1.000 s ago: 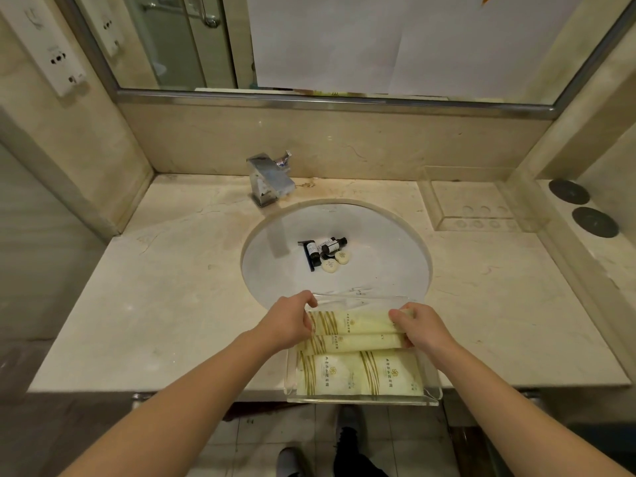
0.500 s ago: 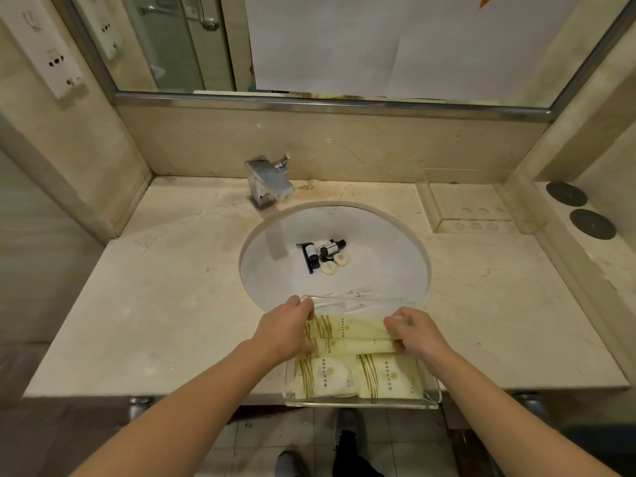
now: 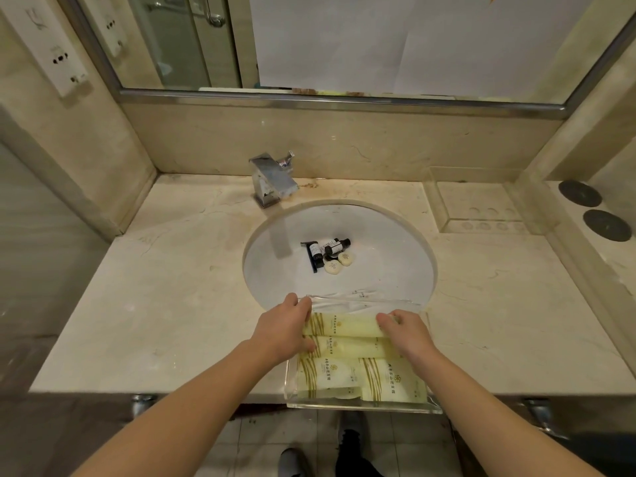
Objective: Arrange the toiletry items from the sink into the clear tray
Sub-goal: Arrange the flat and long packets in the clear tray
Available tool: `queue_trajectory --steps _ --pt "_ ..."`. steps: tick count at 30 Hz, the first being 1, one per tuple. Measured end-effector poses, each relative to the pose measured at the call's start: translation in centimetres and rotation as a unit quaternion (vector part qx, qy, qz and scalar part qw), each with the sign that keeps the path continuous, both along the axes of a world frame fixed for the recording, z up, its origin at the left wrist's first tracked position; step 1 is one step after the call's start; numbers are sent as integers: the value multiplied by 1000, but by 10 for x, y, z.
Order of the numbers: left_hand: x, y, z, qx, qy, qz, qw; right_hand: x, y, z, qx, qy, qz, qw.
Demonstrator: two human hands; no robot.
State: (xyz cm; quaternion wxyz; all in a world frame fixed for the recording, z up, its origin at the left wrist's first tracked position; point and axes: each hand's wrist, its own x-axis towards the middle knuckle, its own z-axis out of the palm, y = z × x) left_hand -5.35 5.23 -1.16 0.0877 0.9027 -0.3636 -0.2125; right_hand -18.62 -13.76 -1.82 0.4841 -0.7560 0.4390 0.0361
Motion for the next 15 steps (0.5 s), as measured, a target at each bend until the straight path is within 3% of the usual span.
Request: queue_trajectory --steps 6,15 --pt "-3 2 4 14 9 -38 999 1 1 -7 -90 52 5 995" --pt "0 4 2 48 -4 -99 994 -6 -4 -16 -138 17 0 990"
